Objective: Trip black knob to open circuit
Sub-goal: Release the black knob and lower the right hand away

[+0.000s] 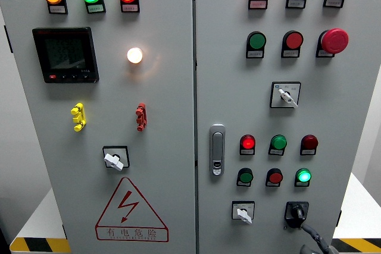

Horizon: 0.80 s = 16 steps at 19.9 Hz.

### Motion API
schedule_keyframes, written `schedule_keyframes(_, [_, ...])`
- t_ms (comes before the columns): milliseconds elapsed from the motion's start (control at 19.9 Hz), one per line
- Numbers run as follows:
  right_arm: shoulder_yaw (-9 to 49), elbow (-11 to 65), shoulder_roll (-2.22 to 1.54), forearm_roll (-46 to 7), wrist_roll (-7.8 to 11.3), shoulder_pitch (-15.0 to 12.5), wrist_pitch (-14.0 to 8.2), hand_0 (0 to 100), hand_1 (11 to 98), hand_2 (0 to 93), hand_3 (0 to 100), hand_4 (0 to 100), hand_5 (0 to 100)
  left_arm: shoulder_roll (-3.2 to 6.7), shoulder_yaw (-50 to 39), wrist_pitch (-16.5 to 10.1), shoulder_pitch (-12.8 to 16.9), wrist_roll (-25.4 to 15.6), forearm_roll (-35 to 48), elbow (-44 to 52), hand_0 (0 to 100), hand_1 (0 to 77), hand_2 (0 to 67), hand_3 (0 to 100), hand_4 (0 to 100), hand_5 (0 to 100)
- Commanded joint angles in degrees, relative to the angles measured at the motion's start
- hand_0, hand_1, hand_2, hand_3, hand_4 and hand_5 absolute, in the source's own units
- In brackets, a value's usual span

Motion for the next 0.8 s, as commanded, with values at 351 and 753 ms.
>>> schedule_keyframes(351, [0.09,1.4,-0.22,-1.13,0.35,-3.22,-0.25,100,73.8,2.4,95,98,100,0.01,0.0,0.0,0.0,0.0,0.0,0.0,0,3.3,12.9,21,7,2])
schedule_keyframes(753, [0.09,5.09,0.04,-5.08,0.61,-7.61,-0.34,100,54.4,10.0,79,79,100,0.01,0.0,0.0,0.0,0.0,0.0,0.0,0,3.2,12.9,21,7,2])
